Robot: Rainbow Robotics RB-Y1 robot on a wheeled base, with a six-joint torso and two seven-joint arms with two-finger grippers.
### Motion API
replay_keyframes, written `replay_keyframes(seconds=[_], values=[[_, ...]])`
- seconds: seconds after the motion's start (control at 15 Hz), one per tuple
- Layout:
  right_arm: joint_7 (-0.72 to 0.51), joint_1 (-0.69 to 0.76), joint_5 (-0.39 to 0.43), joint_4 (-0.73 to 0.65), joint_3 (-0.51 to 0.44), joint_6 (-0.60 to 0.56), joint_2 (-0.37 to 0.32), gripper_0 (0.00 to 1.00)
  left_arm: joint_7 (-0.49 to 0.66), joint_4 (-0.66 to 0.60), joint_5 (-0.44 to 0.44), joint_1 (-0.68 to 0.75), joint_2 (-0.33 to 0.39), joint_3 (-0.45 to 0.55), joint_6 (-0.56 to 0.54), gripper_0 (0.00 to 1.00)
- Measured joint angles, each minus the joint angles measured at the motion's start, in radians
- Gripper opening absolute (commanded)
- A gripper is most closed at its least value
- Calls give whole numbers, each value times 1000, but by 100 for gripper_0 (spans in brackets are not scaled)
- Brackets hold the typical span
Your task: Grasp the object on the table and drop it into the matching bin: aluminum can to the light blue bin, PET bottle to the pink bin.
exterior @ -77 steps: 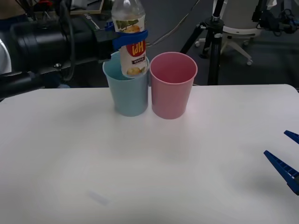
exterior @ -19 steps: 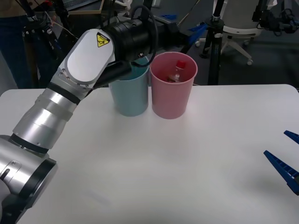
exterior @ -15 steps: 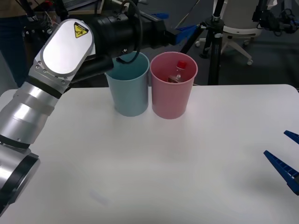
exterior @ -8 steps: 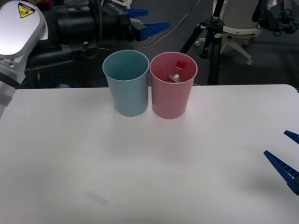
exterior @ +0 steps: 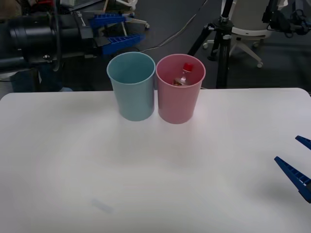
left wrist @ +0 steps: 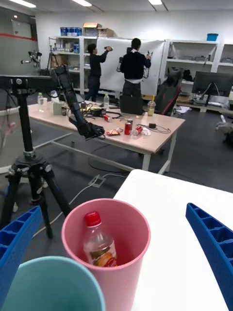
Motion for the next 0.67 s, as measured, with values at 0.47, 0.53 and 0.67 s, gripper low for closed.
replay_keyframes(seconds=[0.47, 0.53, 0.67], values=[[0, 0, 0, 0, 0, 0, 0, 100, -237, 0, 245, 155, 122, 5, -33, 100], [0, 0, 0, 0, 0, 0, 0, 100, -246, 0, 253, 191, 132, 31, -43, 100], [0, 0, 0, 0, 0, 0, 0, 100, -243, -1, 218, 286, 137, 134, -64, 100]])
